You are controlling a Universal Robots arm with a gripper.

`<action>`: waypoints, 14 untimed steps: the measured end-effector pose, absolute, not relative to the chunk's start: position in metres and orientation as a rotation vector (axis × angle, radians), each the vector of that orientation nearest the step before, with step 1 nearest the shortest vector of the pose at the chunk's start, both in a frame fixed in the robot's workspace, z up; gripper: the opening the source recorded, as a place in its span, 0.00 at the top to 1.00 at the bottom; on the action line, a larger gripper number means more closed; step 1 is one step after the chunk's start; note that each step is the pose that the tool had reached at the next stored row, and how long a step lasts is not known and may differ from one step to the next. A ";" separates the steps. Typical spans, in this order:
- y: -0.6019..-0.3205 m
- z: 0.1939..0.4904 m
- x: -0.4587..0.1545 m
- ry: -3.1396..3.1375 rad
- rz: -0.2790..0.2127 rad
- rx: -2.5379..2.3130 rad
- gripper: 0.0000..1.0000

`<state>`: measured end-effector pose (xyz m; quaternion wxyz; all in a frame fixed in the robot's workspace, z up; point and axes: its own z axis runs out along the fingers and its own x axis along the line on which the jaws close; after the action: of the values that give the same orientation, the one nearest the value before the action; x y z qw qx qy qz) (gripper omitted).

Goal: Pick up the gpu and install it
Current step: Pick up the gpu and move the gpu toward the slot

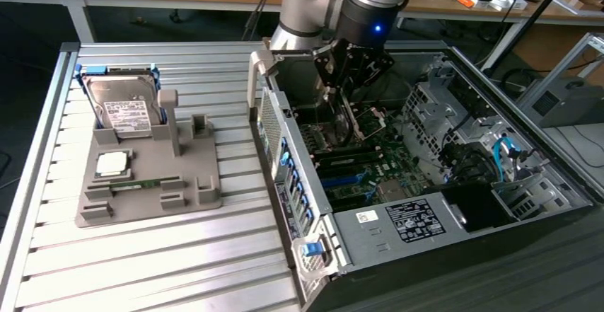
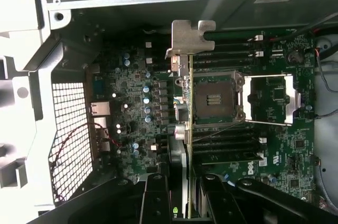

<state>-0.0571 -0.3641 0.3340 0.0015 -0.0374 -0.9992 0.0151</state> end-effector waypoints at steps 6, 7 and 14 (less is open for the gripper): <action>-0.364 0.334 -0.053 -3.136 0.047 -0.117 0.73; -0.364 0.334 -0.052 -3.136 0.047 -0.117 0.73; -0.364 0.333 -0.047 -3.136 0.047 -0.117 0.73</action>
<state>-0.0468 -0.3641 0.3334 0.0015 -0.0374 -0.9992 0.0151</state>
